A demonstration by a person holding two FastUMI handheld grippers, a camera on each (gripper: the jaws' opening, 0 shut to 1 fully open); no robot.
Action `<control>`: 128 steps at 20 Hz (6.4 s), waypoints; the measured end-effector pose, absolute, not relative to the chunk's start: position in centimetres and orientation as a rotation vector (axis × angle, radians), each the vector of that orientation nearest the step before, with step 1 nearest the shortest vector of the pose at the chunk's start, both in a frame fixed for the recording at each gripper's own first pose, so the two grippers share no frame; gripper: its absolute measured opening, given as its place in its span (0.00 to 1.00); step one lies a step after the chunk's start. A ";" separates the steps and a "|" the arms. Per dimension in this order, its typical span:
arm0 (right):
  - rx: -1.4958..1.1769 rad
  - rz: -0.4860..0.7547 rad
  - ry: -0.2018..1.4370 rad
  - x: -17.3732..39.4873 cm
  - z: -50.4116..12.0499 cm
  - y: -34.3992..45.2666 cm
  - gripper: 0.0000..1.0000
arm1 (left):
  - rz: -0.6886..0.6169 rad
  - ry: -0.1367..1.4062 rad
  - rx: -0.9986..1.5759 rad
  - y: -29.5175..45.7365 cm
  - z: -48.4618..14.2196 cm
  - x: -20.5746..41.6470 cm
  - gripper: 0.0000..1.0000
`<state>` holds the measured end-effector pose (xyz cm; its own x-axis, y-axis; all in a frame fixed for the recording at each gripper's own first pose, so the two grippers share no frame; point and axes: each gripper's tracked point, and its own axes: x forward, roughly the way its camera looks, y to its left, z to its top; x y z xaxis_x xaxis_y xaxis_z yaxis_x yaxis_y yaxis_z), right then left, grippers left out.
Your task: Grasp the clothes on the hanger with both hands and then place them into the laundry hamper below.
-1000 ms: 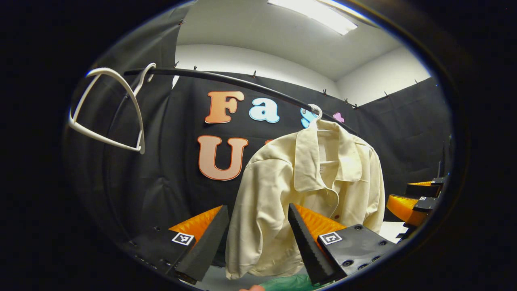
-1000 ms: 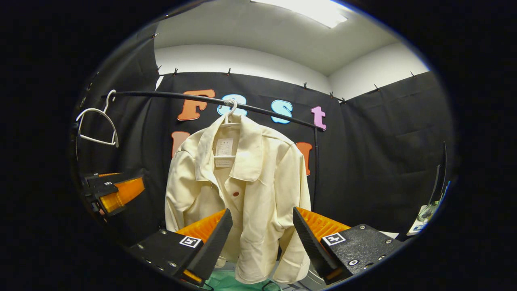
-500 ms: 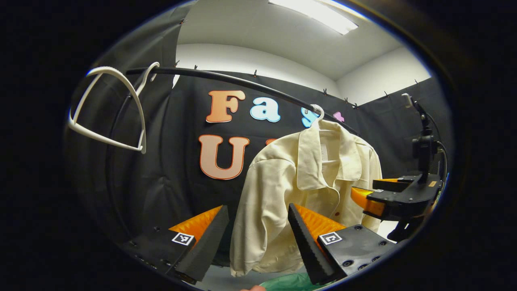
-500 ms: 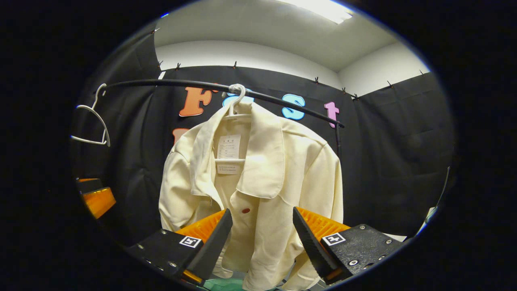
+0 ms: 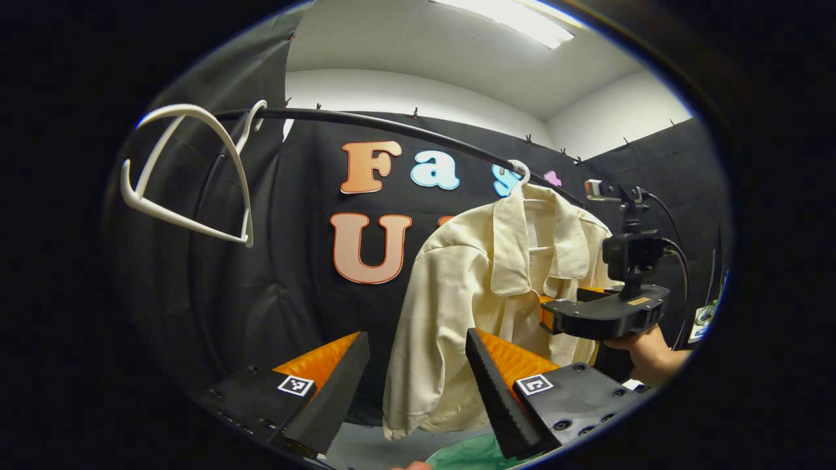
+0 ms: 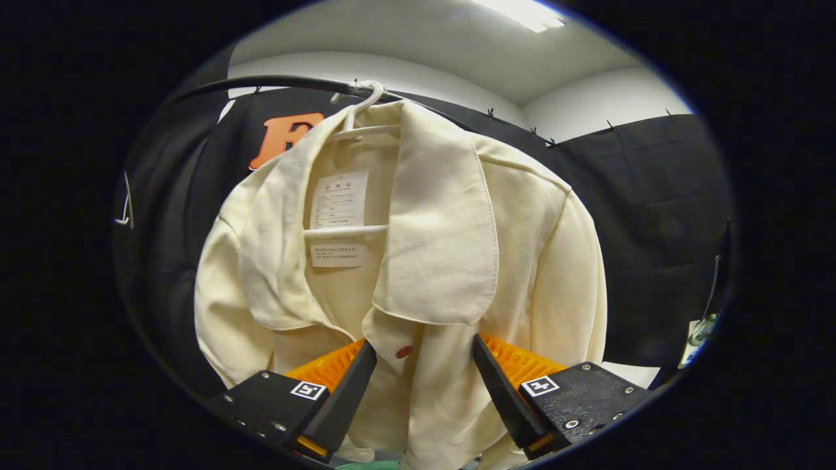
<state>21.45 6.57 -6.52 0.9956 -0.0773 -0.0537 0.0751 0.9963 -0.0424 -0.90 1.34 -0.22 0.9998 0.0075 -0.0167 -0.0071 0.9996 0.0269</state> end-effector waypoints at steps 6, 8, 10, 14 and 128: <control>-0.076 -0.135 0.014 21.7 -5.4 3.5 0.91 | 0.014 0.034 0.025 1.5 -1.3 -0.6 0.96; -0.111 -0.132 -0.005 21.6 -4.9 2.4 0.81 | -0.011 0.034 0.025 0.8 -1.5 -0.2 0.96; -0.142 -0.128 -0.008 21.3 -4.3 1.0 0.60 | -0.061 0.018 0.021 -0.7 -1.2 0.4 0.97; -0.142 -0.095 -0.021 19.0 -2.5 -0.3 0.07 | -0.209 -0.007 -0.036 -7.2 -1.2 2.5 0.96; 0.080 0.133 0.586 1.2 -22.1 4.5 0.03 | -0.211 0.661 -0.138 -7.8 -18.9 1.1 0.10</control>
<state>1.16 4.49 -22.11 0.8246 0.1481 -0.5460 -0.1023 0.9883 0.1135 1.13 -7.77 -18.94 0.7691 -0.2378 -0.5932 0.1505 0.9695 -0.1936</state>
